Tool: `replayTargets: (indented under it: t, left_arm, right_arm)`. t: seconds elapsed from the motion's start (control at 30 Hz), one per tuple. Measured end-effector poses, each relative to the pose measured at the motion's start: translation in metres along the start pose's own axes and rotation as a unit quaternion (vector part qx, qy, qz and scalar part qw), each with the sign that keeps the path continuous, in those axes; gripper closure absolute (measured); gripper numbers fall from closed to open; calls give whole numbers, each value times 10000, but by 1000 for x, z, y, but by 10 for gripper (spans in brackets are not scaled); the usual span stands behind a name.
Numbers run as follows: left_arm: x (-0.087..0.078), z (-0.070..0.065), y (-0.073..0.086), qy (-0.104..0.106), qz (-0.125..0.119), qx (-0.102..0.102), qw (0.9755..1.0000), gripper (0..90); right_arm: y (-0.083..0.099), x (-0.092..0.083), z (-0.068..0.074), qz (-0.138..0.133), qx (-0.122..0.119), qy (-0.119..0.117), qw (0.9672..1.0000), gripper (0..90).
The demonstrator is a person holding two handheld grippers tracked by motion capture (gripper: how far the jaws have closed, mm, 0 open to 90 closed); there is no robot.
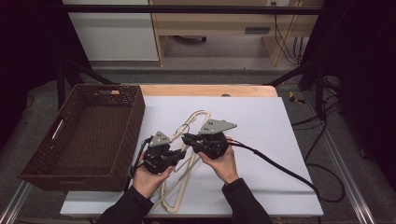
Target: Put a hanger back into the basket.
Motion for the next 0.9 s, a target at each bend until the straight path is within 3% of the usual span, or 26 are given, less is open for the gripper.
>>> replayTargets:
  t: [0.03, 0.07, 0.1, 0.2, 0.23, 0.33, 0.43, 0.47, 0.57, 0.77, 0.9]
  left_arm:
    - [-2, 2, 0, -152, -2, 38, 9999, 859]
    - [-6, 6, 0, -289, 169, 263, 9991, 859]
    - [-7, 4, -1, -281, 146, 290, 9991, 859]
    - [-13, 0, -6, -268, 57, 367, 9990, 859]
    - [-16, -1, -7, -239, 42, 363, 9990, 859]
    - [-24, -4, -12, -205, -33, 453, 9988, 859]
    - [-33, -6, -18, -237, -100, 588, 9979, 859]
    - [-36, -7, -20, -249, -117, 627, 9976, 859]
    - [-46, -6, -26, -295, -147, 769, 9965, 859]
    - [-66, -1, -43, -265, -297, 898, 9952, 859]
    - [-84, 2, -56, -279, -408, 1095, 9928, 859]
  right_arm:
    - [-2, -7, 4, -30, -28, -9, 10000, 727]
    - [-3, -11, 6, -72, -48, 22, 10000, 689]
    - [-3, -11, 6, -72, -48, 22, 10000, 689]
    - [-7, -27, 7, -237, 5, 80, 9997, 578]
    - [-8, -39, 6, -306, 81, 50, 9995, 507]
    - [-8, -53, 5, -368, 118, 43, 9992, 442]
    - [-3, -79, -2, -487, 188, 218, 9984, 310]
    - [-3, -79, -2, -487, 188, 218, 9984, 310]
    - [8, -102, -13, -571, 341, 451, 9968, 209]
    - [25, -126, -26, -535, 430, 755, 9948, 127]
    - [38, -142, -37, -546, 563, 966, 9922, 96]
Point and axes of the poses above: each handheld gripper's, and its own axes: x roughly forward along the jaws, y roughly out of its underside, z roughly to its left, the point moved 7 cm from there along x, roughly forward along the jaws, and after that the axes turned 4 degrees about -z, right-handed, at the moved point
